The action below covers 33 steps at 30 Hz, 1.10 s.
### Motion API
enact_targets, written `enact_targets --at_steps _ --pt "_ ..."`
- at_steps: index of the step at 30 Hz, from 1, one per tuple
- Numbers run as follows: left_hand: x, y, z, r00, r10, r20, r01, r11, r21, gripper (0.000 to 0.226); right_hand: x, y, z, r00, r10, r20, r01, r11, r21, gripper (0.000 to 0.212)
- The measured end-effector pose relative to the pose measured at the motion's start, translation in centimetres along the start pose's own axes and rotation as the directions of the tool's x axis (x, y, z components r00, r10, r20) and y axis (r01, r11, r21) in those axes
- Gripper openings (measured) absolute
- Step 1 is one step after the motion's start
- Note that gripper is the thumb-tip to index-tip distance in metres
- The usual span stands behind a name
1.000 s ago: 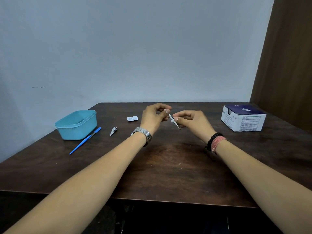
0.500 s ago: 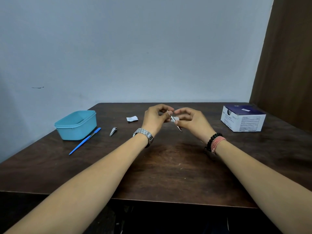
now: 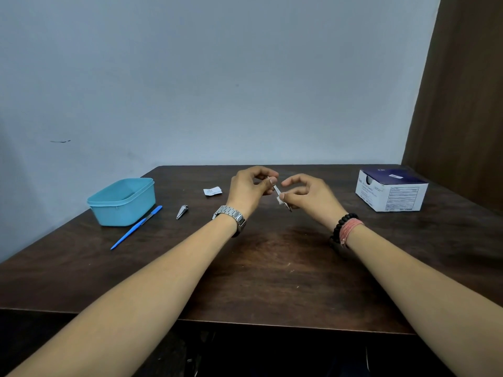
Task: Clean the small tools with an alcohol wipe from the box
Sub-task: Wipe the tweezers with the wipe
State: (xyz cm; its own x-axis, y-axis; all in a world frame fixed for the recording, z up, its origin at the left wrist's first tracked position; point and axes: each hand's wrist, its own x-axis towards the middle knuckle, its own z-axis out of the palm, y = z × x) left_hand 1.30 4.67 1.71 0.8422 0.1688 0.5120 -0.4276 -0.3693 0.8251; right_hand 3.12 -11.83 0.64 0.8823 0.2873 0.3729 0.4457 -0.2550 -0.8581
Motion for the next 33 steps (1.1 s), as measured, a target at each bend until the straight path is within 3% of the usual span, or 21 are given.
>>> enact_targets --at_steps 27,33 --pt "-0.11 0.21 0.01 1.000 0.013 -0.006 -0.013 1.000 -0.009 0.010 0.13 0.23 -0.10 1.000 0.017 0.023 -0.017 1.000 0.011 0.020" --pt "-0.31 0.33 0.04 1.000 0.016 0.009 -0.016 1.000 0.009 0.010 0.00 0.16 0.02 0.998 -0.042 0.040 0.042 0.999 0.006 0.026"
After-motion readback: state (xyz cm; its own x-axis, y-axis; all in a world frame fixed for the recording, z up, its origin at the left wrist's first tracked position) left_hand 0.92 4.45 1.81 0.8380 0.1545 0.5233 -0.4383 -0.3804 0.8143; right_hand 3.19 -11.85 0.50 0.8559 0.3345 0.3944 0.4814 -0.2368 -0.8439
